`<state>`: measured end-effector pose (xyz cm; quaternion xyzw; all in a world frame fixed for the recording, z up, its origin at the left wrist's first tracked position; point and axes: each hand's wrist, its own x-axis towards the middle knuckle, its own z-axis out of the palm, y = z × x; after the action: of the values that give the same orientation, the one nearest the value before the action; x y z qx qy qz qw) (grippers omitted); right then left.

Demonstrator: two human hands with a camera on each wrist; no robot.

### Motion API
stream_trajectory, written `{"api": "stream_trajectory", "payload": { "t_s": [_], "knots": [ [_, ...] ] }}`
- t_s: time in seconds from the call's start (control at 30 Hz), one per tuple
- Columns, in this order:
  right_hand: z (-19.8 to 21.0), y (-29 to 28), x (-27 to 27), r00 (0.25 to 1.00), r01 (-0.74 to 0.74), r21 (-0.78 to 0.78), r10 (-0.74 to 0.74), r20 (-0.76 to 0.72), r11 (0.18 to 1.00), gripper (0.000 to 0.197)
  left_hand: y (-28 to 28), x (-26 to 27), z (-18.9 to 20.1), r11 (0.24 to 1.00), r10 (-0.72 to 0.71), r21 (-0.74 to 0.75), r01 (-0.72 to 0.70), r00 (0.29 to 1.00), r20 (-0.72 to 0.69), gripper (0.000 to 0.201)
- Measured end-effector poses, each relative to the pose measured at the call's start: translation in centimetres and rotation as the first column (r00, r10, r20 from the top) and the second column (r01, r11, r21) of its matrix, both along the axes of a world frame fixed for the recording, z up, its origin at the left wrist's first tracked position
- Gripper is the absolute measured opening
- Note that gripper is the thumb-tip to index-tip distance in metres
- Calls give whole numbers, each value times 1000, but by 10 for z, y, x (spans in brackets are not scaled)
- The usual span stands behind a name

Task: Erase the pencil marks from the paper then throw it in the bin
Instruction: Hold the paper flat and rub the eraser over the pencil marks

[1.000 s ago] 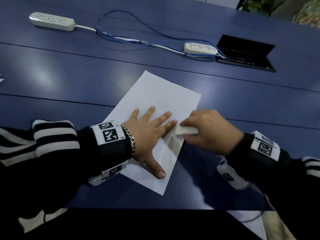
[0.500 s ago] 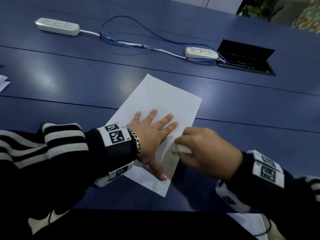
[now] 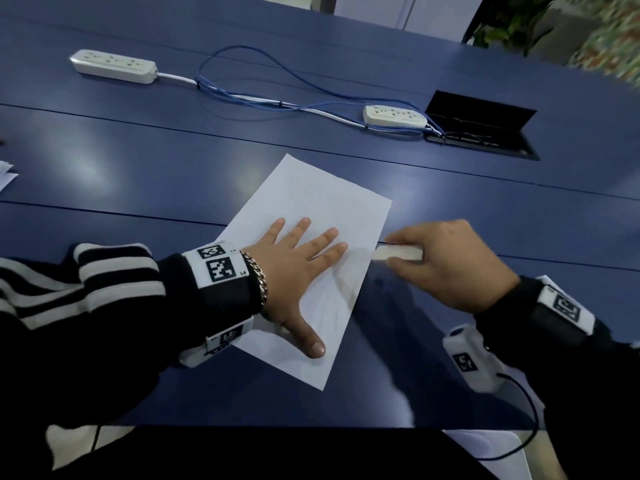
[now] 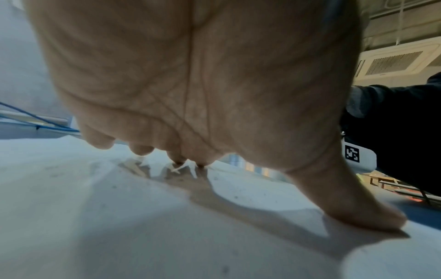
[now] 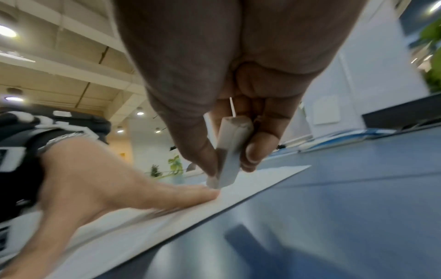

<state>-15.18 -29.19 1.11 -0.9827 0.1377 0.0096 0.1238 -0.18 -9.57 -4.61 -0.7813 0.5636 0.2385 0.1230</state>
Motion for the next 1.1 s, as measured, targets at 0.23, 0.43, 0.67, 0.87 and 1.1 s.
{"api": "stream_trajectory", "payload": {
  "t_s": [0.23,0.43,0.67,0.87,1.1],
  "knots": [
    [-14,4,3,996,-83,6,83,-44,997,26,-21,8,5,996,-66,-72,60,994,-84,145],
    [-22,28,-6,964,-249,30,250,-85,968,19,-30,6,1,999,-39,1,39,999,-29,160],
    [-20,12,12,982,-181,-102,173,-80,978,28,-33,5,2,1000,-8,13,9,1000,-29,165],
    [-21,21,5,969,-207,-37,200,-144,978,26,-33,2,6,999,-20,40,20,1000,-13,164],
    [-6,5,-5,994,-9,-19,11,112,1000,27,-8,8,6,997,-43,-60,41,998,-39,162]
  ]
}}
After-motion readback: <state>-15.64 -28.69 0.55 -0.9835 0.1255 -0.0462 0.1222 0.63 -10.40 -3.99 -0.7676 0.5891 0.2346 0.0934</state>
